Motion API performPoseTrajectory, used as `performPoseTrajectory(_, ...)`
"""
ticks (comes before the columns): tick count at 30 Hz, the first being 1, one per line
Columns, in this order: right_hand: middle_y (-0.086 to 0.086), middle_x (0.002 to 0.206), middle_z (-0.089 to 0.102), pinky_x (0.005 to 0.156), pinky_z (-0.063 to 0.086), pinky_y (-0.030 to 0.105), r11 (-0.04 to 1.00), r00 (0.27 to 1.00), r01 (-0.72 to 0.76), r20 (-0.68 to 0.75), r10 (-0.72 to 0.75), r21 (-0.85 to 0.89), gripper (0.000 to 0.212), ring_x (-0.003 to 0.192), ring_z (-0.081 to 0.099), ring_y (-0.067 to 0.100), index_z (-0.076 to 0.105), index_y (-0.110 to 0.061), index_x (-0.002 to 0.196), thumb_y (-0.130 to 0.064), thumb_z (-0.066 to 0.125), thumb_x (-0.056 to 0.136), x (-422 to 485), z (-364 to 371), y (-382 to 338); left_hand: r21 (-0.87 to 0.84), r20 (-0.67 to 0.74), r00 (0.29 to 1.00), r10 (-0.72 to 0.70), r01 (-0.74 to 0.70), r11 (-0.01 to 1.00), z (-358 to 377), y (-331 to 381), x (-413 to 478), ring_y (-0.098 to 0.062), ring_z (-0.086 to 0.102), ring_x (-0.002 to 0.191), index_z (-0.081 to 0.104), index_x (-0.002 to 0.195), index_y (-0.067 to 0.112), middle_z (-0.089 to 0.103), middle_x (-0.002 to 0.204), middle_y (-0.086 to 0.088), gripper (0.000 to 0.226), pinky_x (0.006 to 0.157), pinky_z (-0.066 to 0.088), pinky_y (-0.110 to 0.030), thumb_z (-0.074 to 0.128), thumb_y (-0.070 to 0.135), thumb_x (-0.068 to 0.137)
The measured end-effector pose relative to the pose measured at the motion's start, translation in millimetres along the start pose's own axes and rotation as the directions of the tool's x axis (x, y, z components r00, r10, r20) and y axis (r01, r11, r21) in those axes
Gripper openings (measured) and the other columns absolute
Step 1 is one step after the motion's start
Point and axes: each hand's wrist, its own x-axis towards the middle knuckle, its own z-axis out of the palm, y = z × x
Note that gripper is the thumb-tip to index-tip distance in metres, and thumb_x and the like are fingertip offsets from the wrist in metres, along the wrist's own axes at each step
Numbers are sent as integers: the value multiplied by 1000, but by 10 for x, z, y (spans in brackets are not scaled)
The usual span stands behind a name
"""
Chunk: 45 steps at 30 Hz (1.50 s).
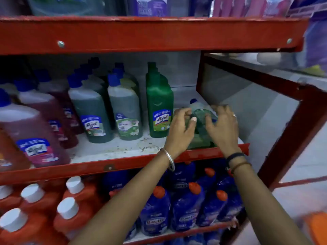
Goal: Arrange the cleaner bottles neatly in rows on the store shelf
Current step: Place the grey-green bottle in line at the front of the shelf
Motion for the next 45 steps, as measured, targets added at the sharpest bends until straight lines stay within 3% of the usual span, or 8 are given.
performPoseTrajectory(7, 25, 113, 62, 74, 43, 35, 951, 847, -295, 436, 303, -87, 54, 97, 58, 36, 59, 0, 101, -50, 40, 91, 359, 43, 249, 371, 180, 895, -408, 322, 871, 399, -110, 266, -32, 9, 143, 10, 144, 4, 17, 155, -19, 67, 116, 10, -43, 29, 45, 95)
performPoseTrajectory(11, 23, 125, 58, 91, 46, 38, 923, 779, -377, 511, 363, -81, 60, 111, 55, 37, 53, -1, 121, -51, 41, 91, 511, 86, 202, 148, 113, 896, -430, 412, 899, 486, -112, 345, -32, 34, 134, 25, 142, 8, 36, 146, -17, 58, 113, 27, -46, 33, 41, 94)
performPoseTrajectory(16, 9, 97, 66, 78, 51, 33, 846, 773, -524, 474, 422, 101, 49, 88, 62, 28, 62, -8, 98, -54, 52, 82, 443, 152, 169, -323, 196, 819, -539, 573, 753, 321, -31, 385, -22, 62, 89, 49, 96, 20, 61, 103, -7, 7, 79, 55, -32, 52, 23, 91)
performPoseTrajectory(18, 10, 97, 68, 79, 55, 37, 767, 779, -585, 445, 442, 264, 57, 85, 66, 27, 60, -5, 102, -55, 57, 76, 368, 189, 138, -441, 226, 839, -496, 542, 715, 264, -21, 328, -14, 62, 82, 50, 91, 24, 62, 95, 0, 12, 68, 55, -22, 54, 13, 89)
performPoseTrajectory(20, 10, 94, 68, 78, 58, 43, 678, 805, -589, 386, 450, 439, 57, 84, 68, 28, 52, -3, 107, -49, 63, 75, 283, 180, 48, -523, 240, 867, -437, 495, 694, 204, -6, 256, -16, 61, 95, 51, 102, 19, 61, 101, 2, 19, 82, 54, -25, 54, 7, 88)
performPoseTrajectory(24, 13, 97, 71, 78, 59, 46, 587, 852, -524, 380, 362, 617, 69, 84, 72, 26, 53, -2, 112, -51, 68, 66, 56, 59, -170, -577, 233, 910, -342, 412, 705, -117, 100, 46, -18, 51, 122, 35, 136, 10, 50, 131, 0, 55, 105, 43, -34, 58, 5, 86)
performPoseTrajectory(30, 10, 102, 71, 61, 58, 24, 415, 879, -475, 437, 191, 776, 40, 76, 73, 13, 52, -3, 117, -16, 67, 82, -544, -14, -615, -421, 383, 888, -256, 414, 807, -874, 81, -382, -12, 60, 103, 38, 134, 19, 59, 119, 0, 53, 82, 53, -18, 59, 8, 87)
performPoseTrajectory(45, -5, 115, 61, 85, 54, 22, 440, 851, -295, 443, -283, 848, 47, 103, 63, 6, 43, -13, 125, -1, 63, 84, -779, 899, -2195, 5, -138, 986, -95, 96, 995, -2489, -484, -694, -10, 31, 136, 16, 145, 26, 27, 152, 2, 73, 114, 30, -39, 53, 6, 85)
